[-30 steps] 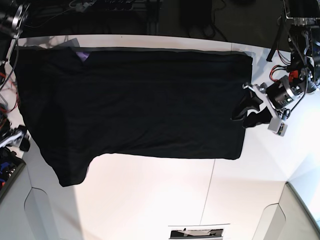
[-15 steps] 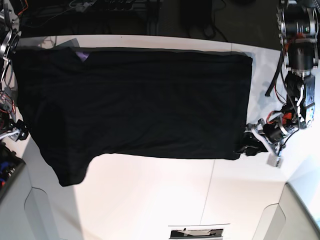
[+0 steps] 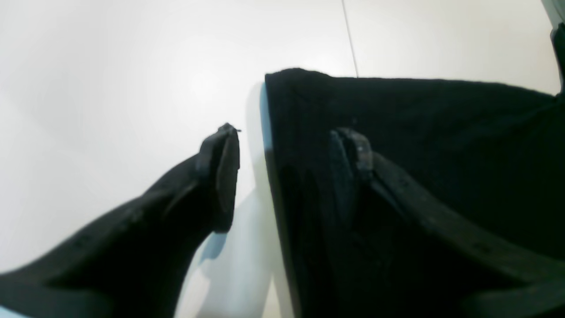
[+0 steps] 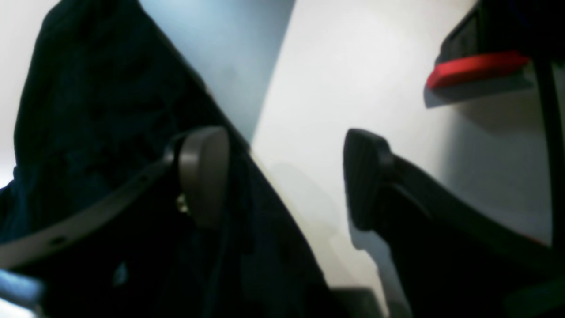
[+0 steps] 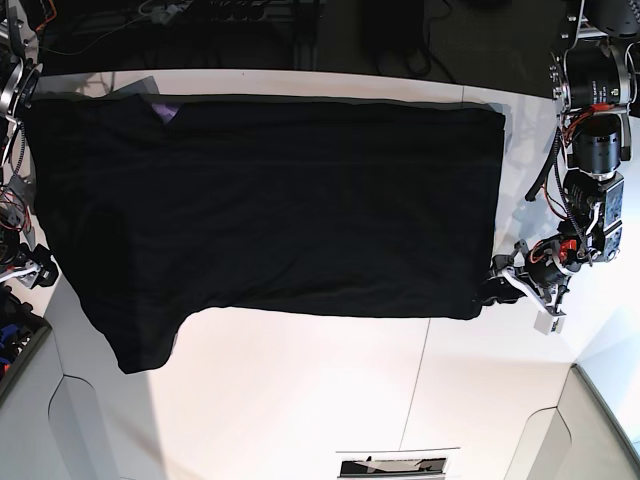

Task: Layout the t-shirt on the table in an organized manner, then fold the t-shirt properly
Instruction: 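Release the folded edge and move the left gripper to the shirt's corner, then grasp the folded edge corners with both grippers and lift them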

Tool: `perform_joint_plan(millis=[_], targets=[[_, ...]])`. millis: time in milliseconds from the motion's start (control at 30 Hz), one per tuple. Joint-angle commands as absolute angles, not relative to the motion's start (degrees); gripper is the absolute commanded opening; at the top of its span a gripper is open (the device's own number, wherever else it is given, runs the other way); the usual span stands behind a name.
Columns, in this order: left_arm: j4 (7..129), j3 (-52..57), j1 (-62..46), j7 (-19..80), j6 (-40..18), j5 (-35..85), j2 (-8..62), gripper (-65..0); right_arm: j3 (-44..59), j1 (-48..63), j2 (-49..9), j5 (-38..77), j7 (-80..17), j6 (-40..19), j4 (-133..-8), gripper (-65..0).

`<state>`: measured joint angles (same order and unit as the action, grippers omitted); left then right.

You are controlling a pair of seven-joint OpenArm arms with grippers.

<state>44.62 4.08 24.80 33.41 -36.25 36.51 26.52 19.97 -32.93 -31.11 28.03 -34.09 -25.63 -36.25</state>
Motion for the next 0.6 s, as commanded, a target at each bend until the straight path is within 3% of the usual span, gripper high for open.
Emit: perform_joint_plan(millis=[0,300,567], targets=[[45.4,4.3,26.5,33.2,-36.6,37.4,27.1,-29.8,20.1,-34.5,-32.2,28.6,-32.3,-25.8,-37.2,-24.7],[43.8,4.3,26.3,35.4,-35.1,34.9,23.7,-29.7,20.1,-34.6,-29.7,24.9,-30.7,-21.5,-37.2,-24.7],[41.8,4.3,26.3,34.9,-35.1,33.5,23.7,-29.7,20.1,-34.6,-29.2,24.4,-30.4,-21.4,-37.2,-24.7]])
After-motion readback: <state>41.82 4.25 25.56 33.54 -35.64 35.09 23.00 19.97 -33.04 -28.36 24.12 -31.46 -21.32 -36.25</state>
